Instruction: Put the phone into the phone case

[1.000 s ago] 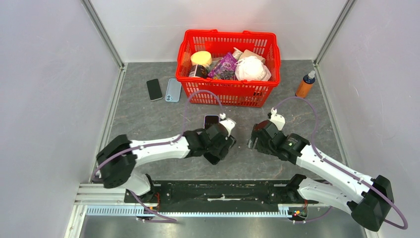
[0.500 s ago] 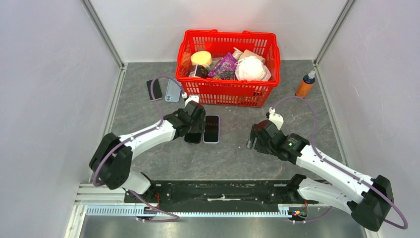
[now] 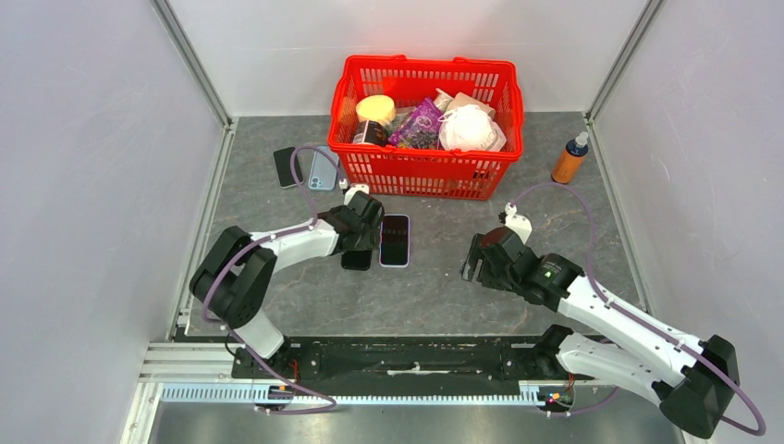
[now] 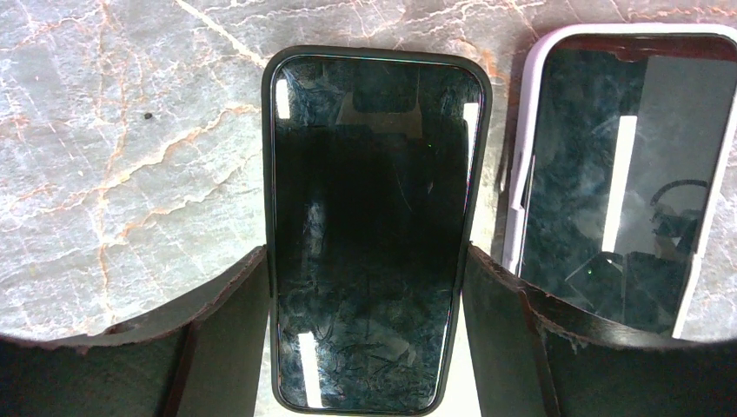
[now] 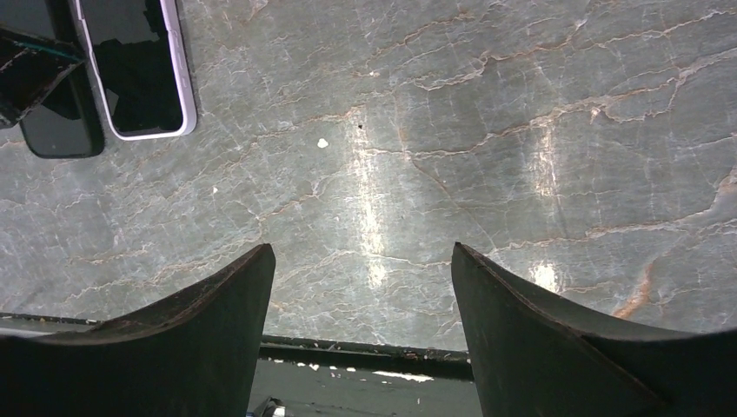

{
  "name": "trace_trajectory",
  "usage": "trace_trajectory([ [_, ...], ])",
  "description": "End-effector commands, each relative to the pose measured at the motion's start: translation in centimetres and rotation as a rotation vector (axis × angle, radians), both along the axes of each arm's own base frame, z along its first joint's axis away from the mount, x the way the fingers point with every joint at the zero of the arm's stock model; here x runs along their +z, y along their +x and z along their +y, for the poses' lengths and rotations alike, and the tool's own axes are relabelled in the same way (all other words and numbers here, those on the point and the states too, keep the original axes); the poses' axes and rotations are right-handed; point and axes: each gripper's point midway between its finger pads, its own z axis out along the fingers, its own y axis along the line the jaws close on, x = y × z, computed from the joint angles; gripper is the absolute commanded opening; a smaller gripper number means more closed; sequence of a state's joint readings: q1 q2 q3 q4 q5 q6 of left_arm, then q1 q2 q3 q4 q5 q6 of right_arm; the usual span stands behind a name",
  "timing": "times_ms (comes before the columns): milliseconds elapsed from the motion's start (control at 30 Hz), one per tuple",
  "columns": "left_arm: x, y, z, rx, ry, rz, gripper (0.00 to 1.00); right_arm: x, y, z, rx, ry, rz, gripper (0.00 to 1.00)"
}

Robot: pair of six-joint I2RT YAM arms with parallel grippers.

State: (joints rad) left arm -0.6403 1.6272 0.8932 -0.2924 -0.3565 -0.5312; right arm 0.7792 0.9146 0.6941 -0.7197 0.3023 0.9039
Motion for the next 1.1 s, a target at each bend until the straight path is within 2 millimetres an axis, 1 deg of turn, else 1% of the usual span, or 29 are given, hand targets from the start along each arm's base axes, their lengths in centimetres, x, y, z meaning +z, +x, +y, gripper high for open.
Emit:
trace_trajectory([
  [0,1.5,3.2,-1.4,0.047,-0.075,-0.093,0.02,0.2,0.0,0.0,-0.002,0.023,-0.016,0.82],
  [100,0.9,3.3,-1.6,0.055,-0.086,-0.081,0.02,0.0,-0.1,0.0,-0.003,0.025,-0.010,0.82],
  [133,0.9,3.2,-1.7,0.050,-0.090,-0.075,0.05,0.0,-0.2,0.0,-0.001,0.026,-0.009,0.83],
  [167,0.9,3.0,-1.8,0.044,-0.096,-0.070,0.16,0.0,-0.2,0.1,0.001,0.028,-0.008,0.83],
  [200,1.0,2.9,-1.9,0.040,-0.103,-0.069,0.33,0.0,-0.3,0.1,0.003,0.030,-0.006,0.83],
  [233,1.2,2.8,-1.9,0.040,-0.112,-0.074,0.53,0.0,-0.3,0.1,0.005,0.031,-0.005,0.84],
  [267,1.6,2.6,-1.9,0.040,-0.123,-0.082,0.67,0.0,-0.3,0.1,0.004,0.029,-0.006,0.85],
  [300,1.8,2.5,-1.7,0.041,-0.125,-0.084,0.75,0.0,-0.3,0.0,0.003,0.027,-0.003,0.86],
  [333,2.3,2.4,-1.7,0.041,-0.130,-0.090,0.79,0.0,-0.3,0.0,0.004,0.027,-0.004,0.87],
  [433,3.6,1.9,-1.5,0.034,-0.148,-0.106,0.86,-0.1,-0.3,0.1,0.003,0.023,0.000,0.90],
  [533,5.5,1.7,-1.3,0.029,-0.166,-0.137,0.89,-0.3,-0.3,0.1,0.008,0.016,0.005,0.91],
  [700,8.3,1.7,0.1,0.055,-0.166,-0.185,0.90,-0.3,-0.2,0.1,0.009,0.012,0.002,0.92],
  [767,9.5,2.5,1.8,0.114,-0.140,-0.216,0.89,-0.3,-0.1,0.2,0.015,0.015,0.001,0.92],
  [800,10.0,3.1,3.1,0.155,-0.134,-0.228,0.88,-0.2,-0.1,0.3,0.019,0.017,0.000,0.92],
  [833,10.6,3.8,4.2,0.192,-0.143,-0.239,0.85,-0.1,-0.1,0.5,0.028,0.024,-0.002,0.92],
  [933,11.9,6.1,8.4,0.320,-0.159,-0.267,0.72,-0.3,-0.1,0.9,0.046,0.029,0.005,0.91],
  [967,12.0,6.8,9.7,0.359,-0.174,-0.271,0.68,-0.3,-0.1,1.0,0.048,0.029,0.008,0.91],
  [1033,12.0,8.2,11.3,0.412,-0.226,-0.278,0.62,-0.5,0.0,1.1,0.048,0.030,0.010,0.90],
  [1067,11.8,9.1,11.6,0.419,-0.249,-0.284,0.60,-0.5,0.1,1.2,0.049,0.033,0.009,0.90],
])
